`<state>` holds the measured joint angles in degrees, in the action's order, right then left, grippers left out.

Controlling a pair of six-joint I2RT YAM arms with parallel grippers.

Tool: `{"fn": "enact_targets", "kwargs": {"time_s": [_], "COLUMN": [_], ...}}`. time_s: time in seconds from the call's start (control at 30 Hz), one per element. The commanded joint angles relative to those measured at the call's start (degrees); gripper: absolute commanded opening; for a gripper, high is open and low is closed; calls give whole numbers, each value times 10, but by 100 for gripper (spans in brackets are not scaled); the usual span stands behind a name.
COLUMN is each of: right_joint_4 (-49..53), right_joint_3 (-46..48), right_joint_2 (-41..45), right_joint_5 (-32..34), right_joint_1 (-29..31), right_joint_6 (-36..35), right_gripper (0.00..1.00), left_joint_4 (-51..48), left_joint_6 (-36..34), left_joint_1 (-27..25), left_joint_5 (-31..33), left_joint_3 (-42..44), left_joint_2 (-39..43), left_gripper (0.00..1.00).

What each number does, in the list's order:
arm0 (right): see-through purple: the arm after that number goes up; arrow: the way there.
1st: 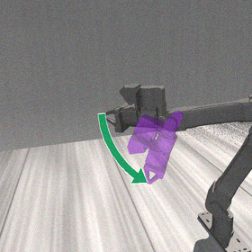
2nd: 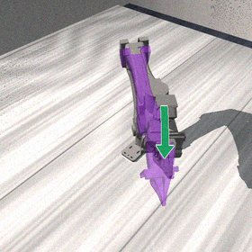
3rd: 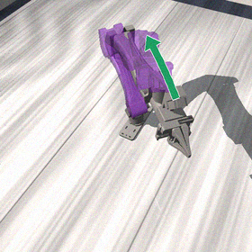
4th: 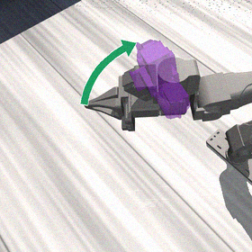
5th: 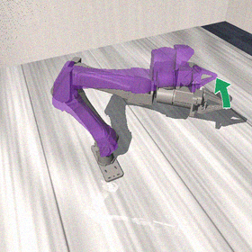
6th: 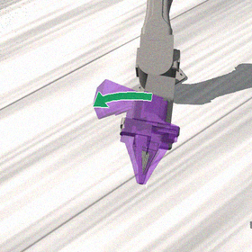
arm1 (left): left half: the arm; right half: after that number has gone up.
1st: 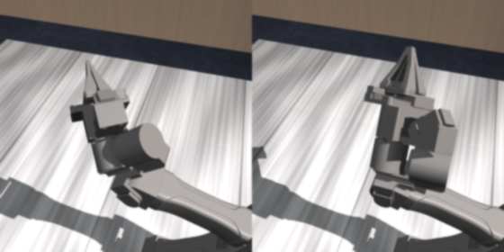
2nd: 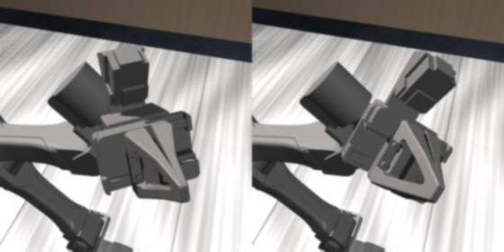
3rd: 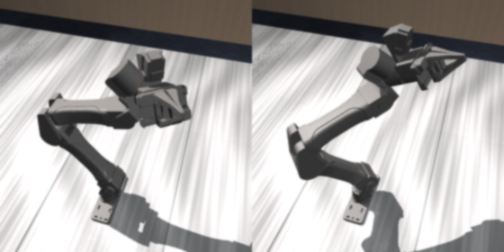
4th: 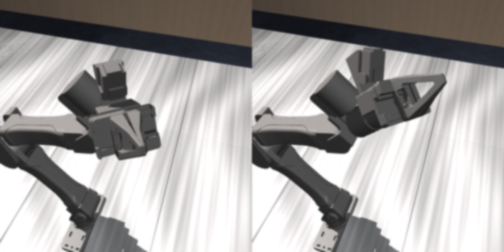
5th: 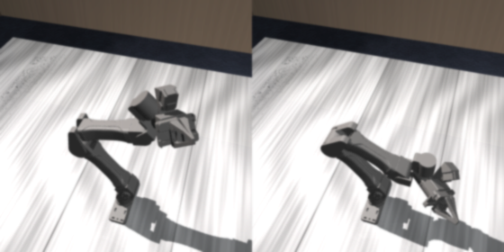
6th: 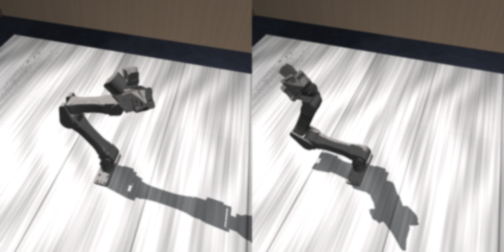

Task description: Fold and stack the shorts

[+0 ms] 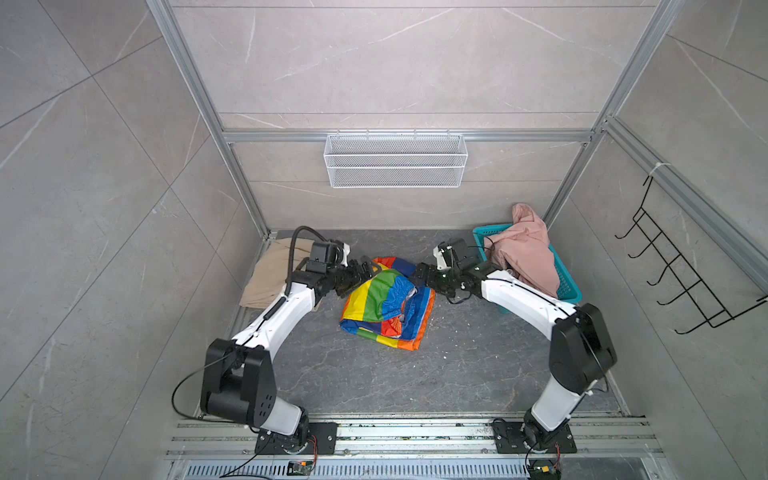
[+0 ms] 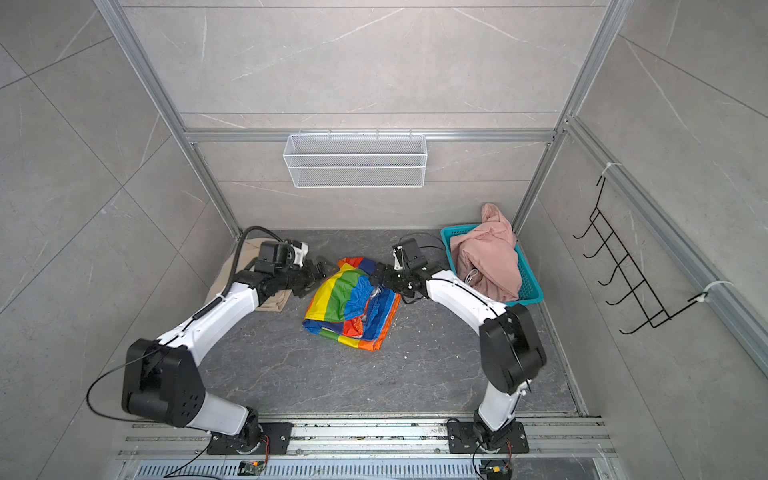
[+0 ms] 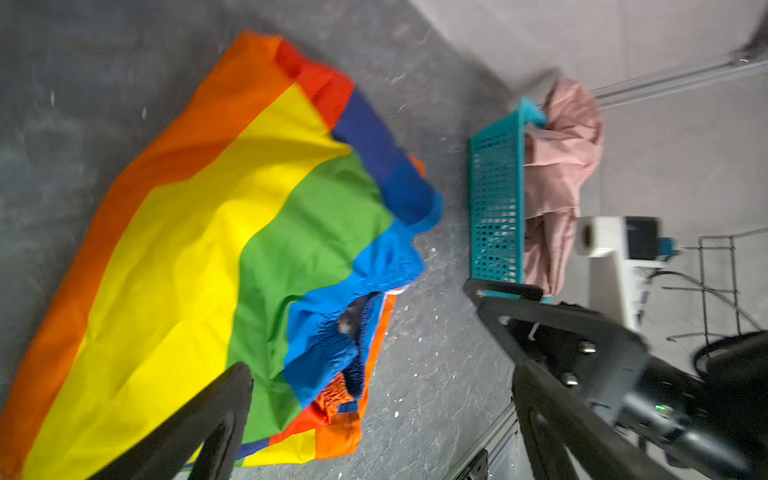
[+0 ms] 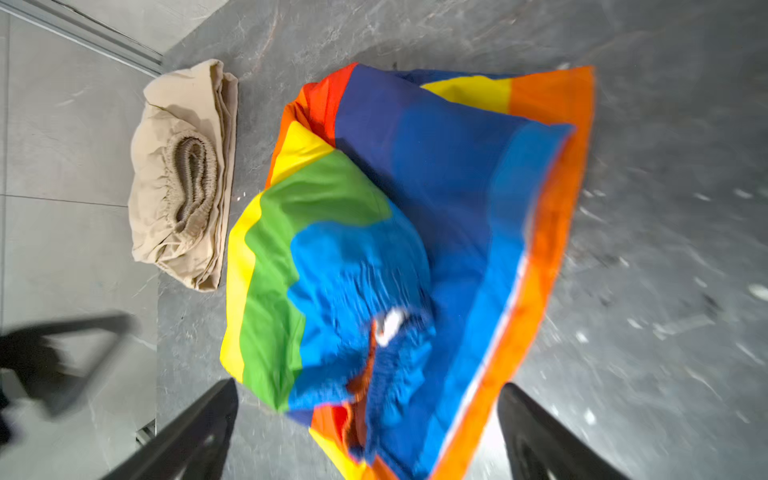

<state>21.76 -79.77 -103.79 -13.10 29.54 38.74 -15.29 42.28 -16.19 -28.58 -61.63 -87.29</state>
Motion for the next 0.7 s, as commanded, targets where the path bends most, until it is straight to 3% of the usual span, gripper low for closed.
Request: {"fn": "enact_targets", "kwargs": {"time_s": [0.0, 0.2, 0.23, 0.33, 0.43, 0.67], "right_joint_4": [17, 31, 31, 49, 55, 79], "right_joint_3": [-40, -109, -113, -125, -124, -111], "right_joint_2": [-77, -160, -165, -158, -129, -140], "right_joint_5": [-2, -2, -3, 13, 20, 48], "right_joint_1": [6, 14, 14, 14, 8, -14], "right_joint_6": [-9, -15, -17, -30, -41, -76], "right_gripper": [95, 83, 76, 37, 15, 12], "left_joint_4": [100, 134, 138, 154, 174, 202], "left_joint_6": [46, 55, 56, 58, 59, 53], "left_joint_1": [-2, 3, 3, 3, 4, 5], "left_joint_5": [-49, -42, -40, -36, -34, -24], "left_joint_3": [28, 91, 102, 137, 172, 211], "left_joint_2": [10, -8, -13, -23, -37, -74], "left_gripper": [100, 100, 100, 100, 100, 100]}}
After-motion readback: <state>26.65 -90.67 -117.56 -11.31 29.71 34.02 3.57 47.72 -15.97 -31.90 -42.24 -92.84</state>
